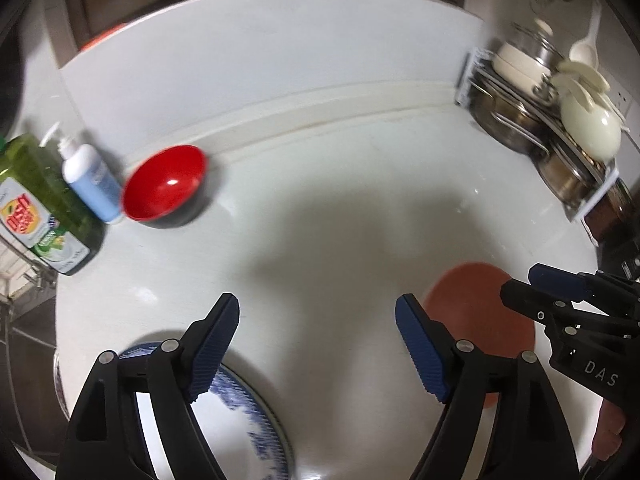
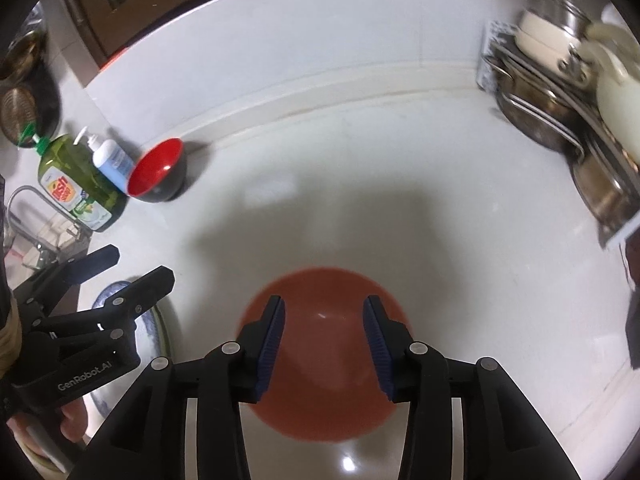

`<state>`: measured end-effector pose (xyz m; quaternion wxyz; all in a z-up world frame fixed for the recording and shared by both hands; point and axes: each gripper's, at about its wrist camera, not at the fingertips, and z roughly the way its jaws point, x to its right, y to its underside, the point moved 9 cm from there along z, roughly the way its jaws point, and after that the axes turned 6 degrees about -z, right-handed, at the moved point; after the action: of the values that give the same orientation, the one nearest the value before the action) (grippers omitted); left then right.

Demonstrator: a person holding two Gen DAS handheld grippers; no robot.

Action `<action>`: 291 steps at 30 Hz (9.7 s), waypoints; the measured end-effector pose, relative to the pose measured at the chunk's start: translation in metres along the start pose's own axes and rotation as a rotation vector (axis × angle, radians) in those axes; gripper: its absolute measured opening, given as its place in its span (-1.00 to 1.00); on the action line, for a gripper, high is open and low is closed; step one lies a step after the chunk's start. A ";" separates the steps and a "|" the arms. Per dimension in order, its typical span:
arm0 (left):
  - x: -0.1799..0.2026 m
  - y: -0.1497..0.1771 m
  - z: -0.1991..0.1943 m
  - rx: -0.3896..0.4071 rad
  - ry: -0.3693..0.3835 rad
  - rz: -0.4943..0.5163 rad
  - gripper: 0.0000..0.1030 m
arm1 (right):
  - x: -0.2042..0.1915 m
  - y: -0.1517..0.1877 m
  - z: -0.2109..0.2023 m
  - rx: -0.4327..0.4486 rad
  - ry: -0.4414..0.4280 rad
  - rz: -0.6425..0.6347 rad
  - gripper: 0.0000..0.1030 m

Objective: Organize plates and bowls
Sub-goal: 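Move both grippers toward the red-and-black bowl by the soap bottles, then close both grippers on the red-and-black bowl rim, then carry the red-and-black bowl over the pink bowl and lower it inside, then lift the nested bowl stack and carry it onto the blue-and-white plate stack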

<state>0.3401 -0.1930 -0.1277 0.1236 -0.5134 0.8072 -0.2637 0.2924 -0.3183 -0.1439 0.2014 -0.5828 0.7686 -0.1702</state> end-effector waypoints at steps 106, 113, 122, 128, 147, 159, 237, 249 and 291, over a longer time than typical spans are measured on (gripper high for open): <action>-0.172 -0.084 0.039 -0.010 -0.059 -0.262 -0.74 | -0.171 -0.143 0.096 -0.061 -0.180 -0.181 -0.76; -0.134 -0.077 0.012 0.007 -0.014 -0.223 -0.74 | -0.149 -0.125 0.064 -0.018 -0.166 -0.134 -0.76; -0.084 -0.059 -0.012 0.014 0.058 -0.170 -0.73 | -0.117 -0.098 0.019 0.023 -0.122 -0.082 -0.76; -0.046 -0.045 -0.022 0.024 0.092 -0.113 -0.72 | -0.087 -0.074 -0.005 0.038 -0.101 -0.043 -0.76; 0.051 -0.003 -0.026 -0.039 0.194 0.030 -0.69 | 0.001 -0.008 -0.050 0.060 -0.018 0.061 -0.76; 0.078 0.030 -0.002 -0.138 0.200 0.065 -0.67 | 0.030 0.023 -0.036 0.010 -0.006 0.092 -0.76; 0.080 0.054 0.053 -0.207 0.052 0.100 0.23 | 0.061 0.072 0.021 -0.059 -0.008 0.283 -0.19; 0.081 0.064 0.067 -0.289 0.105 0.057 -0.17 | 0.053 0.079 0.028 -0.097 -0.031 0.293 -0.41; 0.004 0.046 -0.001 -0.175 0.107 -0.084 -0.40 | -0.030 0.058 -0.003 -0.085 -0.079 0.161 -0.52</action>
<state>0.3026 -0.1812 -0.1517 0.0239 -0.5410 0.8103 -0.2241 0.2500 -0.2745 -0.1671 0.2198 -0.5336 0.8108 -0.0978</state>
